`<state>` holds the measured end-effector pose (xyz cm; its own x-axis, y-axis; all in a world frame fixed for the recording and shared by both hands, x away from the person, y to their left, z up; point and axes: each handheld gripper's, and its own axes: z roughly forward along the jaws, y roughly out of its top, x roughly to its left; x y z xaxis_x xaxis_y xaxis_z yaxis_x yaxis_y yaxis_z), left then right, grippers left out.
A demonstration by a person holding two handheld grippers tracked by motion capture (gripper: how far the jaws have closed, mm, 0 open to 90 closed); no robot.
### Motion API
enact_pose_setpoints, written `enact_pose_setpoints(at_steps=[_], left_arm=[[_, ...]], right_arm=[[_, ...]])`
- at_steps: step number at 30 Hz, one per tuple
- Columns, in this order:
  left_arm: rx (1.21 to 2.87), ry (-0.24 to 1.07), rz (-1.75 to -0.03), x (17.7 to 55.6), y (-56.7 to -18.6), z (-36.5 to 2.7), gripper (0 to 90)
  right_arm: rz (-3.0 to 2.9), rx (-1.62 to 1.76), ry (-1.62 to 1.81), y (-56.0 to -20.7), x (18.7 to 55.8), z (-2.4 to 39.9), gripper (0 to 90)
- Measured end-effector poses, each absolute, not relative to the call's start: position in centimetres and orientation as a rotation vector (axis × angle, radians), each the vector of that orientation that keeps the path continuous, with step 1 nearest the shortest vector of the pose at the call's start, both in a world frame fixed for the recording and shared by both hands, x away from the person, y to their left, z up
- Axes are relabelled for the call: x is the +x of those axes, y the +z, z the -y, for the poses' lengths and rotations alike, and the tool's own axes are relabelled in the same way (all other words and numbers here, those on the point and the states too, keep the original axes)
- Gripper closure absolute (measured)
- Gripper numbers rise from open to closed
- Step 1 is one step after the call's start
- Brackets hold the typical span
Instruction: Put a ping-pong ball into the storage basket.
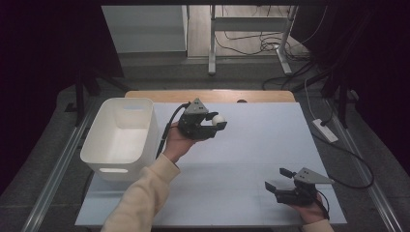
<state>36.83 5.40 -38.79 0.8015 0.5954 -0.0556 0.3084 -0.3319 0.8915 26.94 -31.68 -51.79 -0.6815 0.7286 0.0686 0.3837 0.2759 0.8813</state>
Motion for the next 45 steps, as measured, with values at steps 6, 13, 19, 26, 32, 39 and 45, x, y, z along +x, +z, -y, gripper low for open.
enact_pose_setpoints(at_steps=[6,13,19,26,32,39,45], left_arm=[[1.932,0.351,-0.684,36.7,-38.6,-5.8,51.0],[1.923,0.358,-0.687,36.6,-38.3,-6.2,51.0],[1.916,0.365,-0.692,36.6,-38.2,-6.6,51.0],[1.908,0.374,-0.699,36.4,-37.9,-7.2,51.0],[1.905,0.383,-0.705,36.3,-37.7,-7.7,51.0],[1.899,0.396,-0.712,36.1,-37.4,-8.4,51.0],[1.894,0.404,-0.720,35.9,-37.2,-8.9,51.0]], right_arm=[[-2.202,1.010,1.372,-51.8,26.9,31.7,16.7],[-2.202,1.010,1.372,-51.8,26.9,31.6,16.7],[-2.200,1.011,1.368,-51.8,27.0,31.7,16.7],[-2.198,1.015,1.367,-51.8,27.0,31.7,16.7],[-2.197,1.016,1.366,-51.8,27.0,31.7,16.7],[-2.196,1.016,1.366,-51.8,27.0,31.7,16.7],[-2.192,1.020,1.368,-51.8,27.0,31.7,16.7]])
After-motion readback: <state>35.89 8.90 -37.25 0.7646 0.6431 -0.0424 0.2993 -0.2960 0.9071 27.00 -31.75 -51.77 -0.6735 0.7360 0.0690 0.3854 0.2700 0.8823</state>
